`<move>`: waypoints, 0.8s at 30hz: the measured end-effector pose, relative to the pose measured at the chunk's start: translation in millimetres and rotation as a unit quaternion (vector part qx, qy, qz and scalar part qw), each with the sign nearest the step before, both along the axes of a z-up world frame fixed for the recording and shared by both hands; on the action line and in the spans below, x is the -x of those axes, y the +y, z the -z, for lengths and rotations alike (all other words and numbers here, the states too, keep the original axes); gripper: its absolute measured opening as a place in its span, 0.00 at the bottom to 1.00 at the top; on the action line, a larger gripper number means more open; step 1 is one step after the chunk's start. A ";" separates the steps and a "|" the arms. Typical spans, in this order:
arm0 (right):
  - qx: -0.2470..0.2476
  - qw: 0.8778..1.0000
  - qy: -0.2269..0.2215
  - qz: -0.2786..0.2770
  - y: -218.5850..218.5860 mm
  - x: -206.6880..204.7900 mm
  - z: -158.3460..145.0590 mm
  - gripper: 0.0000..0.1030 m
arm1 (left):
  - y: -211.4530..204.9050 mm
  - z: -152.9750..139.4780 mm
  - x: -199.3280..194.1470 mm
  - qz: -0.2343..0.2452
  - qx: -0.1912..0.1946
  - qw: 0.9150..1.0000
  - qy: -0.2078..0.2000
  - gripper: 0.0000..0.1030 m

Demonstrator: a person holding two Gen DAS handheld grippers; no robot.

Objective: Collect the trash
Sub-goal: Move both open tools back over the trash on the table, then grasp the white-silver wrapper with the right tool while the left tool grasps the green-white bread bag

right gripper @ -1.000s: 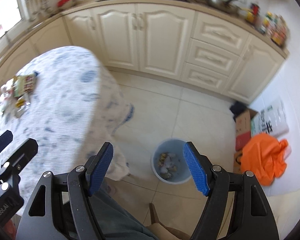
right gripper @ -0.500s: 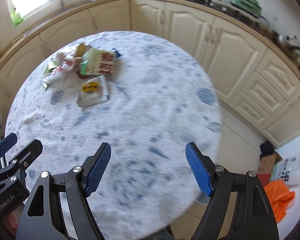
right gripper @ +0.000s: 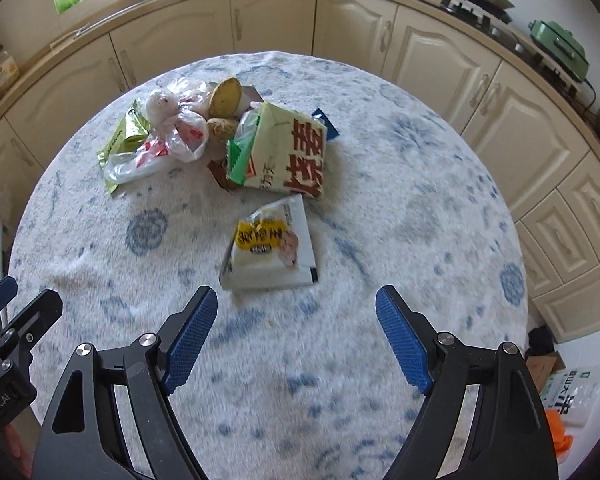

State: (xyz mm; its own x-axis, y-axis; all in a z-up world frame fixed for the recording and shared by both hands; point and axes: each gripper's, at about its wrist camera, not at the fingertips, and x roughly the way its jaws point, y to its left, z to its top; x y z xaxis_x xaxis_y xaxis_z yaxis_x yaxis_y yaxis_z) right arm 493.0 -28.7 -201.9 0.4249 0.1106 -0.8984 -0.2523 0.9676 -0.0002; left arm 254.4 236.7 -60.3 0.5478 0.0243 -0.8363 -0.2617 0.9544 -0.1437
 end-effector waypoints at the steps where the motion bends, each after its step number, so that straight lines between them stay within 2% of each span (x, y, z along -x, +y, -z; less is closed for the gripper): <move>1: -0.001 1.000 0.002 -0.004 3.2 -5.3 2.4 0.81 | 2.9 3.3 -5.0 -0.004 0.000 1.000 0.001 0.79; 7: -0.006 1.000 0.022 -0.019 20.5 -28.0 21.2 0.81 | 12.4 17.3 -29.1 -0.010 0.004 1.000 0.010 0.80; 8: -0.007 0.999 0.025 -0.022 21.3 -30.6 24.5 0.78 | 12.4 19.7 -32.9 -0.010 0.006 1.000 0.012 0.80; 10: -0.025 0.999 0.018 -0.028 18.4 -31.2 26.4 0.68 | 11.3 23.2 -39.4 -0.008 0.009 1.000 0.015 0.80; 11: -0.025 0.999 0.011 -0.028 16.1 -31.2 25.3 0.53 | 10.0 24.6 -42.1 -0.006 0.009 1.000 0.017 0.80; 14: -0.064 0.997 0.009 -0.037 2.9 -31.4 22.4 0.48 | 2.3 28.6 -51.2 -0.001 0.006 1.000 0.023 0.80; 17: -0.078 0.996 0.007 -0.037 -8.7 -28.6 16.0 0.13 | -11.5 29.6 -59.6 0.010 0.004 1.000 0.025 0.80; 21: -0.089 0.995 0.009 -0.031 -27.4 -30.8 16.2 0.11 | -34.9 27.8 -68.7 0.027 -0.001 0.999 0.023 0.80; 24: -0.122 0.992 0.021 -0.032 -42.5 -30.1 13.8 0.10 | -53.0 26.2 -75.3 0.043 -0.003 0.999 0.021 0.80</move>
State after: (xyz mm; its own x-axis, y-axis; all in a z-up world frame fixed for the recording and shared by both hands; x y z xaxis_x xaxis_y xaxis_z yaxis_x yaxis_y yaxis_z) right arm 523.1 -71.2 -215.7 0.3729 0.3532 -0.8580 -0.3089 0.9192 0.2441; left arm 329.7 183.7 -86.5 0.5125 -0.0165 -0.8585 -0.1850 0.9742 -0.1291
